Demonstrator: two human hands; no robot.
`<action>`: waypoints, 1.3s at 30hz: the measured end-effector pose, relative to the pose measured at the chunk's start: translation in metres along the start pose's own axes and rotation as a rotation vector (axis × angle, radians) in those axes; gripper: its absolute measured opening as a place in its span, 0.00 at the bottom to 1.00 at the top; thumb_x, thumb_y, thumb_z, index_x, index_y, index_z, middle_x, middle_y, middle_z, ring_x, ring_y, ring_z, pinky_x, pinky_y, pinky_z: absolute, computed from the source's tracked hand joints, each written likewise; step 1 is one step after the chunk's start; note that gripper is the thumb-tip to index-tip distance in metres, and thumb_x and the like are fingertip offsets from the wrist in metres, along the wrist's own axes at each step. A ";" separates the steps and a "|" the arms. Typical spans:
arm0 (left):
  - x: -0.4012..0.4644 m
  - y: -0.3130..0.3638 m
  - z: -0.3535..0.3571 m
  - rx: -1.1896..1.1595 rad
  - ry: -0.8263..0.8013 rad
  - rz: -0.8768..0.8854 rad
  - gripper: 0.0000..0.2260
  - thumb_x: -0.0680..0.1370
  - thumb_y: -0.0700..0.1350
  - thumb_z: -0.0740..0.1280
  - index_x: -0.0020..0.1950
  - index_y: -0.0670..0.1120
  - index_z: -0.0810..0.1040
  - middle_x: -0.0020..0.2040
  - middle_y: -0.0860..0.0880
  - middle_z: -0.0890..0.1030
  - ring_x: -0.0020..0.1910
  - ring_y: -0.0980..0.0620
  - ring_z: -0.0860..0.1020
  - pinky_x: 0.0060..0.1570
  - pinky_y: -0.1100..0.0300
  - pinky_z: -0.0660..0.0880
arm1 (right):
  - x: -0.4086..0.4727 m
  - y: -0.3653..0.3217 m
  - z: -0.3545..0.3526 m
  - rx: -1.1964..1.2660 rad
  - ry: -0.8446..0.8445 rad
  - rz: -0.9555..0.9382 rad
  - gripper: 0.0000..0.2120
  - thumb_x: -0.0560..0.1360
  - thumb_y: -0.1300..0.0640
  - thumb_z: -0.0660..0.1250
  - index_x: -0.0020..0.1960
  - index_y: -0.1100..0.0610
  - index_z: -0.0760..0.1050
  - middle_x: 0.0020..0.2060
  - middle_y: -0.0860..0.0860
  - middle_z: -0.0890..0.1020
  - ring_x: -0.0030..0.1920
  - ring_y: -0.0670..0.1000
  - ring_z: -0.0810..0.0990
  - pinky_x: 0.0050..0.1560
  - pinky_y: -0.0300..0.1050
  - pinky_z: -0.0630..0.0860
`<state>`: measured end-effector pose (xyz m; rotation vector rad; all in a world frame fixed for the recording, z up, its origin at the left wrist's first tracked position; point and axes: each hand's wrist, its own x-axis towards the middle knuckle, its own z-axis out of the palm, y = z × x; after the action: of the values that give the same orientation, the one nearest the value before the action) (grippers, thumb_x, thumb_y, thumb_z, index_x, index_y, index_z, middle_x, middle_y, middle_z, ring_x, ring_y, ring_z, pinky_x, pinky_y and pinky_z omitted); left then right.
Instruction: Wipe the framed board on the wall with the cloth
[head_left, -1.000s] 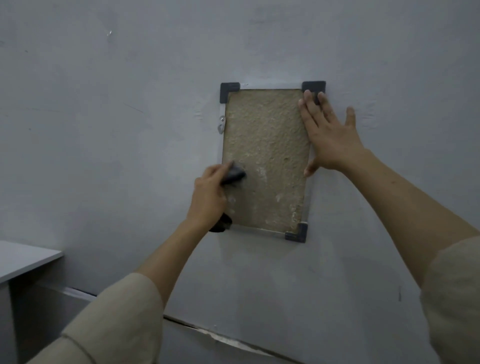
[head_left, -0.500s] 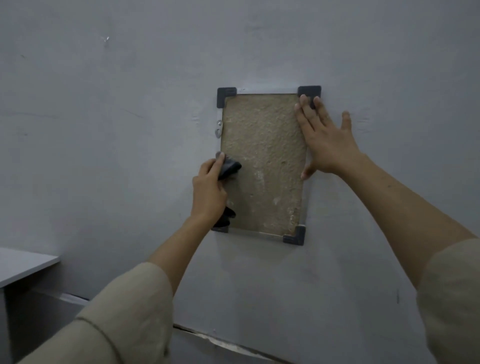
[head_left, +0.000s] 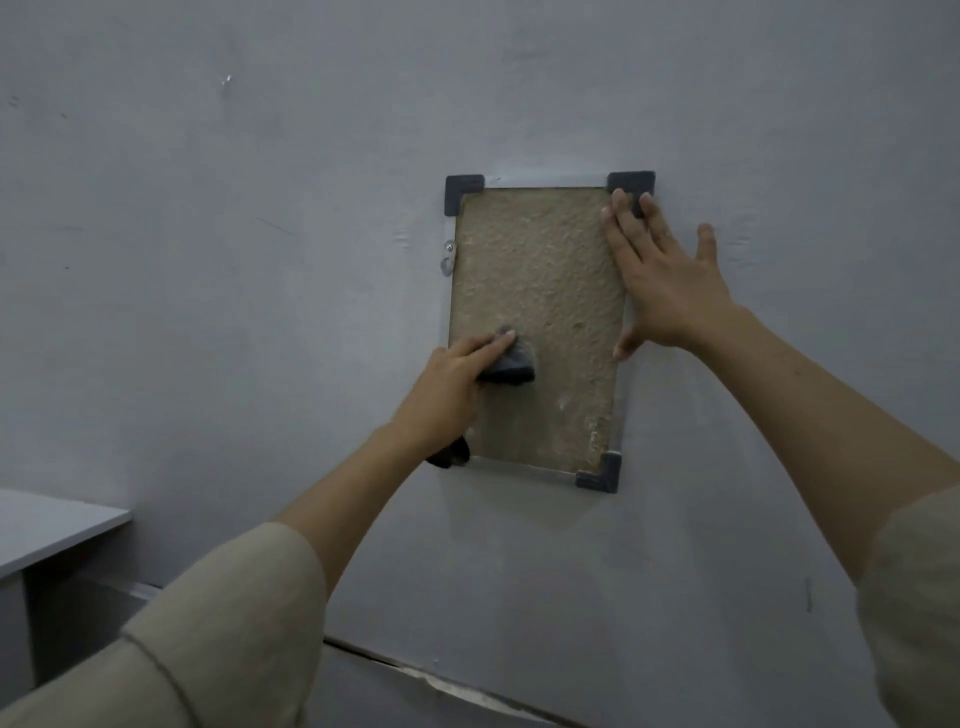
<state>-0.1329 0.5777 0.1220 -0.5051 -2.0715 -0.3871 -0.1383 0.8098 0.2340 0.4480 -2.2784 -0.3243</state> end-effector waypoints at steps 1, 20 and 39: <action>0.003 -0.003 -0.003 0.018 0.019 0.006 0.26 0.76 0.30 0.59 0.71 0.49 0.67 0.69 0.46 0.71 0.58 0.39 0.73 0.63 0.46 0.70 | 0.000 0.000 0.000 0.001 0.002 0.000 0.68 0.58 0.39 0.77 0.76 0.57 0.30 0.74 0.49 0.30 0.75 0.52 0.32 0.69 0.70 0.46; 0.015 0.011 0.000 0.038 -0.019 0.057 0.26 0.76 0.30 0.58 0.71 0.49 0.66 0.70 0.45 0.68 0.58 0.39 0.72 0.63 0.49 0.69 | -0.001 0.000 -0.001 -0.008 -0.006 -0.004 0.68 0.58 0.39 0.77 0.76 0.57 0.30 0.75 0.50 0.31 0.75 0.53 0.32 0.70 0.71 0.46; 0.014 0.017 -0.005 0.159 0.008 0.003 0.27 0.76 0.28 0.57 0.72 0.48 0.64 0.70 0.44 0.68 0.54 0.38 0.71 0.59 0.50 0.68 | -0.001 -0.001 0.001 0.008 -0.003 0.000 0.68 0.58 0.40 0.77 0.76 0.57 0.31 0.75 0.50 0.31 0.75 0.53 0.32 0.69 0.70 0.46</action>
<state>-0.1275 0.5925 0.1377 -0.4108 -2.0728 -0.2203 -0.1379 0.8099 0.2325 0.4519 -2.2829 -0.3163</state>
